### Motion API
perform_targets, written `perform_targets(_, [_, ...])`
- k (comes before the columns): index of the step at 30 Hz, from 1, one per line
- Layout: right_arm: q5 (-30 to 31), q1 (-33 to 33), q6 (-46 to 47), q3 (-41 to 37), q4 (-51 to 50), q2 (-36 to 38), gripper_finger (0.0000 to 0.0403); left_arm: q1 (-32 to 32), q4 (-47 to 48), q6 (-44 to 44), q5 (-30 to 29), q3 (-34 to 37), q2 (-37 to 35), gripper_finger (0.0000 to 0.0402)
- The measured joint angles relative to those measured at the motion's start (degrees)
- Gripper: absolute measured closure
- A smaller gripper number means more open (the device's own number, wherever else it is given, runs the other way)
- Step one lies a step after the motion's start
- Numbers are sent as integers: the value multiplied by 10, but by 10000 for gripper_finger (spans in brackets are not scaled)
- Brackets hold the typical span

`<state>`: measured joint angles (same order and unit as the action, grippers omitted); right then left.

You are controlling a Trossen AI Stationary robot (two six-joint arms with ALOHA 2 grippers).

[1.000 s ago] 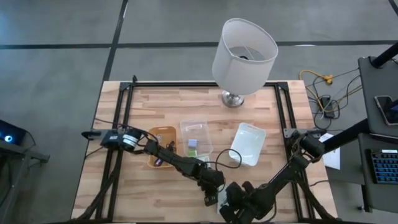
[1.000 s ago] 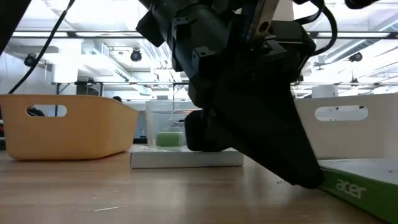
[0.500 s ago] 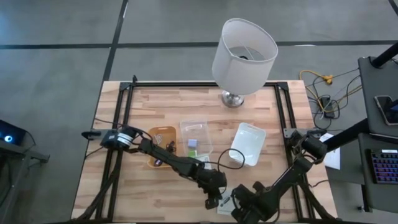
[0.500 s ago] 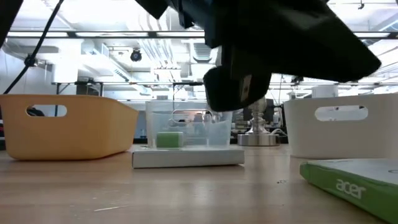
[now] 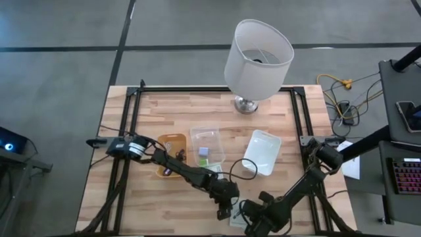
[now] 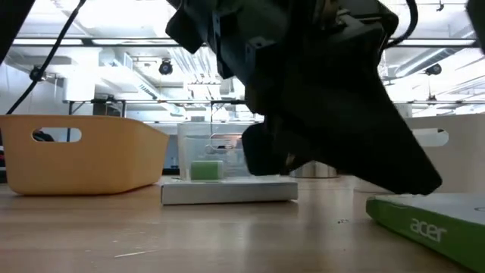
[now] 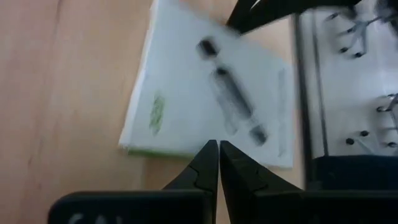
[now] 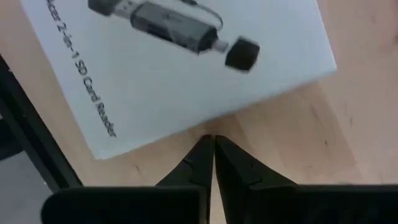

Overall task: Pick and place items into bin
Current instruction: Put the bottom card reader box into the white bin

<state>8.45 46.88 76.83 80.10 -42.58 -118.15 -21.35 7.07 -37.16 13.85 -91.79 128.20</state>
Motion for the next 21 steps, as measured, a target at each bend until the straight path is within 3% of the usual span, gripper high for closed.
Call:
perform_targets(12, [-2,-38,-85,3,36,0,394,-3,26,4,2,42,-5,402])
perform_targets(21, [10,-54,-161,68,23,13,394,-3,23,1,0,45,-8,401])
